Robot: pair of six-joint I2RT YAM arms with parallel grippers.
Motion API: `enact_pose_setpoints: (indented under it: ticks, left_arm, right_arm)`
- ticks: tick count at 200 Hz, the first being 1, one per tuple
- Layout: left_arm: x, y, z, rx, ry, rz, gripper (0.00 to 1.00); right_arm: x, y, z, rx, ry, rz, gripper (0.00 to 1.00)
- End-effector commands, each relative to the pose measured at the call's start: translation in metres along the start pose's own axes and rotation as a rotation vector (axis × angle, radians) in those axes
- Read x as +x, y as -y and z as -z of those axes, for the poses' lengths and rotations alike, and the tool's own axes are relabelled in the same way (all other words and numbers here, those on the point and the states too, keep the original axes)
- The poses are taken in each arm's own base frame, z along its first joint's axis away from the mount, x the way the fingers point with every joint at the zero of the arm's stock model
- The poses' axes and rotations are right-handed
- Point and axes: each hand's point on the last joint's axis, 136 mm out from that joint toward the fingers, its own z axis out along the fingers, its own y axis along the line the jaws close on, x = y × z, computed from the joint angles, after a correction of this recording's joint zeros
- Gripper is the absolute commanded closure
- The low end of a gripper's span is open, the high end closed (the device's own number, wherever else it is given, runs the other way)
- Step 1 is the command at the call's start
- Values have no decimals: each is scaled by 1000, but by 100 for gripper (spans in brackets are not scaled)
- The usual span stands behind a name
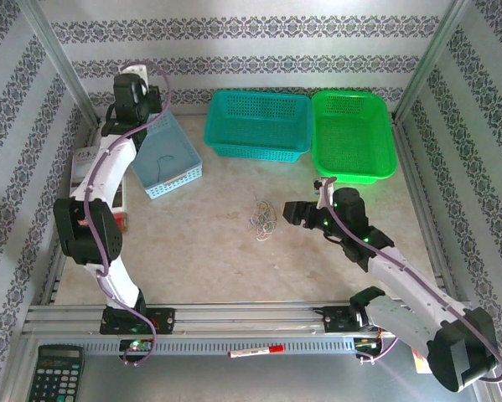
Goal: Untangle the cables
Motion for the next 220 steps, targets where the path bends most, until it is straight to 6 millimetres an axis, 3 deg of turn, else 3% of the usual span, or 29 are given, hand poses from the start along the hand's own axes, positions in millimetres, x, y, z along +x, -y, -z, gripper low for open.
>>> enact_pose_setpoints:
  ticks: [1, 52, 97, 105, 119, 148, 176, 220]
  left_arm:
    - [-6, -2, -4, 27, 23, 67, 100]
    - [74, 2, -37, 34, -206, 43, 100]
    - [122, -4, -57, -2, -398, 29, 100]
    - [127, -5, -58, -5, -430, 26, 92]
    - [130, -6, -60, -10, -465, 19, 63]
    - [119, -8, -57, -18, -464, 9, 28]
    - [94, -4, -50, 6, -419, 20, 15]
    - [58, 3, -35, 52, -355, 44, 9]
  right_arm:
    - [6, 4, 5, 4, -15, 12, 29]
    - [10, 9, 5, 18, -20, -2, 29]
    - [9, 9, 6, 20, -19, -2, 29]
    - [9, 9, 7, 21, -18, -3, 29]
    - [10, 10, 7, 26, -17, -7, 29]
    - [11, 10, 7, 25, -18, -14, 29]
    - [11, 11, 6, 25, -20, -16, 29]
    - [10, 11, 3, 21, -19, -20, 29]
